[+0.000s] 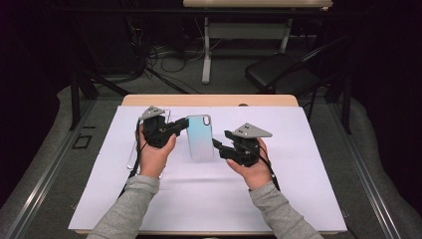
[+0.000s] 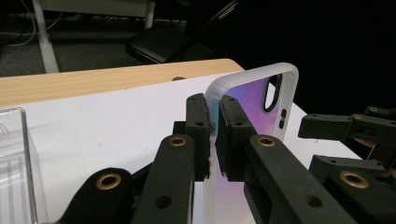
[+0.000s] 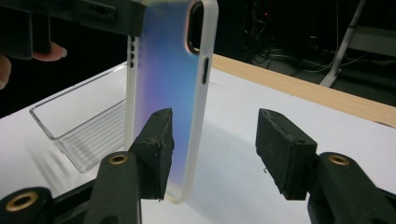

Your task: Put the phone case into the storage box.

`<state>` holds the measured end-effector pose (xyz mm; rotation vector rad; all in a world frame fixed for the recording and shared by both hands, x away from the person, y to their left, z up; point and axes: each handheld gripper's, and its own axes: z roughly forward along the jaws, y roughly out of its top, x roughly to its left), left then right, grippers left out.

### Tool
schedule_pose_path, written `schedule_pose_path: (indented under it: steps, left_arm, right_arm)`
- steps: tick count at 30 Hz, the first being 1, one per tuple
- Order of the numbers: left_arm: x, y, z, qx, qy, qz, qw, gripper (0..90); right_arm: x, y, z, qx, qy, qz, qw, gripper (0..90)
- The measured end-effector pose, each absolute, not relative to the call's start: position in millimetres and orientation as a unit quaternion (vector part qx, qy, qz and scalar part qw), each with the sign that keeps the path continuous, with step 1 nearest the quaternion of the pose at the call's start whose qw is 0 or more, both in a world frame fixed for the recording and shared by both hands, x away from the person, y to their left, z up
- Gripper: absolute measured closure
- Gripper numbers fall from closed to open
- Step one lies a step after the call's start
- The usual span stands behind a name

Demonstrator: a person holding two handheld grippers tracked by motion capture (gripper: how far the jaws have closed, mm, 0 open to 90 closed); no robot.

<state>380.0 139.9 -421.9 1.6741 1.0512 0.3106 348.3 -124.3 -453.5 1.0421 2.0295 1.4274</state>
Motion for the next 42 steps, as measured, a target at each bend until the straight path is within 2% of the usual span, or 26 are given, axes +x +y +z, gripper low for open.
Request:
schedule_pose_path:
  steps: [8,19,42]
  left_arm:
    - [380,149,-420,0.705,0.442,0.137,0.537,84.3]
    - [381,161,-418,0.699,0.449,0.138,0.539,84.3]
    - [384,175,-413,0.688,0.458,0.14,0.544,84.3]
  right_arm:
    - [350,-126,-455,0.384,0.737,0.509,0.223,40.1]
    - [353,-129,-455,0.393,0.731,0.506,0.233,22.3]
    - [353,-131,-456,0.395,0.731,0.505,0.236,19.4]
